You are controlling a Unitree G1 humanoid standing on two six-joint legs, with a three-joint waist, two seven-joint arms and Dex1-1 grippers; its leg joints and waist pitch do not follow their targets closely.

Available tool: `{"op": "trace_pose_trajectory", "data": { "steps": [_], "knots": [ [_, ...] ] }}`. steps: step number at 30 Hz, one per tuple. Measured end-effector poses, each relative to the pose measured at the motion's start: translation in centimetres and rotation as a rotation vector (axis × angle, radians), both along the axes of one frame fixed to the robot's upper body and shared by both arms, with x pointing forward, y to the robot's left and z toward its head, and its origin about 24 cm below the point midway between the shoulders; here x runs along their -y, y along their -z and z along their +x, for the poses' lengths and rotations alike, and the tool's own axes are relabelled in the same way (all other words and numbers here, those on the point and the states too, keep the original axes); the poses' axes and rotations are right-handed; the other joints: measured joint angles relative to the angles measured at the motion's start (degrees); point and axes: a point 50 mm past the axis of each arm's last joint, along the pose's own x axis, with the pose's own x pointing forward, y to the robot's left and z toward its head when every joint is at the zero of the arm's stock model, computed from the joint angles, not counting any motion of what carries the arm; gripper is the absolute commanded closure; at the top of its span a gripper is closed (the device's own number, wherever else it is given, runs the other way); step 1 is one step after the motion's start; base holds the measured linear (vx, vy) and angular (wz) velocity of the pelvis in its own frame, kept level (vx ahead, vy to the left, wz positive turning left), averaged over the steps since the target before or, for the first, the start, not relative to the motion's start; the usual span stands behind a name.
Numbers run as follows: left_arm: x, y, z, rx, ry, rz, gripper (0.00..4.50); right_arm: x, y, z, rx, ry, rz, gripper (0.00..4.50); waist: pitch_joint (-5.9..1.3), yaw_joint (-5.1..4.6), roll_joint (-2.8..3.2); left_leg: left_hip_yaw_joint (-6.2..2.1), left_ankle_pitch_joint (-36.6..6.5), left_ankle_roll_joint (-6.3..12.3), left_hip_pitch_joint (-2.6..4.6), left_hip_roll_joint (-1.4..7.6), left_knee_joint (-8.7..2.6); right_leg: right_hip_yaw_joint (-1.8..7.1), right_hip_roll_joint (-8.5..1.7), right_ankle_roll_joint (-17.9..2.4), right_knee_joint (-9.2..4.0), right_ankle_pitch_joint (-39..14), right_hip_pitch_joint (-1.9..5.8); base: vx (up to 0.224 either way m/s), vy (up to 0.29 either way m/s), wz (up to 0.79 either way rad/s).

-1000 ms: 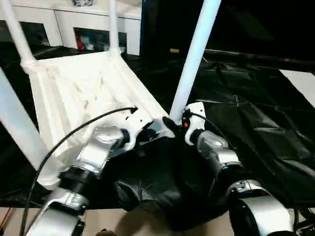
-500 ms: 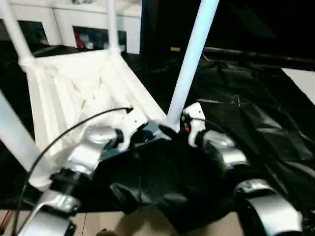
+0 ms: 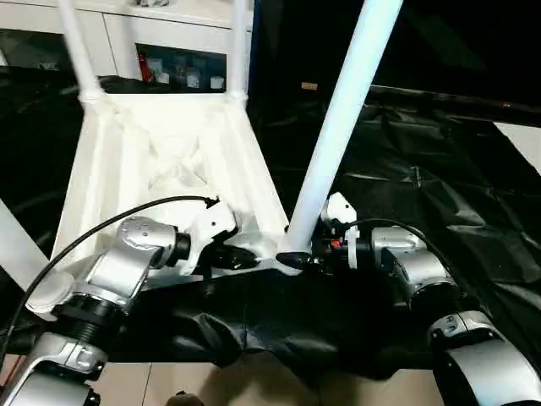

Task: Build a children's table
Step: Rotate leg to tighten

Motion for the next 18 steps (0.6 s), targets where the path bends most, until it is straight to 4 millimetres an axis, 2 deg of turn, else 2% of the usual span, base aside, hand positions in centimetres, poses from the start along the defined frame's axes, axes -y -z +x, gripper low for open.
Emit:
{"op": "trace_pose_trajectory", "data": {
  "steps": [2,5,10,14,18],
  "knots": [
    [0.0,0.0,-0.1,-0.002,0.005,0.0,4.5,0.1,0.0,0.0,-0.008,-0.004,-0.001,1.6,0.0,0.06,0.0,0.0,0.0,0.0,0.0,0.0,0.0,0.0,0.0,0.0,0.02,0.0,0.0,0.0,0.0,0.0],
    [0.0,0.0,-0.1,-0.002,0.009,-0.001,4.5,0.1,0.0,-0.1,-0.011,-0.005,0.001,1.74,0.0,0.08,0.0,0.0,0.0,0.0,0.0,0.0,0.0,0.01,0.0,0.0,0.01,0.0,0.0,0.0,0.0,0.0],
    [0.0,0.0,-0.1,0.004,0.001,-0.001,4.5,0.1,0.0,-0.1,-0.013,0.006,0.003,1.81,-0.01,0.12,-0.01,0.0,0.0,0.0,0.01,0.0,0.0,0.01,0.0,0.01,0.0,-0.01,0.02,0.0,0.0,0.0],
    [0.9,0.4,1.0,0.073,-0.157,0.004,4.5,-0.8,0.7,1.0,0.002,0.295,0.028,1.83,-0.04,-0.57,-0.08,0.0,0.0,-0.01,0.18,-0.01,0.03,0.03,-0.01,0.2,0.06,-0.12,0.1,0.0,0.0,0.0],
    [2.9,0.7,2.0,0.104,-0.277,0.01,4.5,-1.6,1.1,2.0,0.001,0.561,0.042,1.83,-0.03,-1.17,-0.06,-0.06,0.0,0.0,0.17,-0.02,0.1,-0.02,-0.01,0.21,-0.07,-0.12,0.02,0.0,0.0,0.0]
  ]
}}
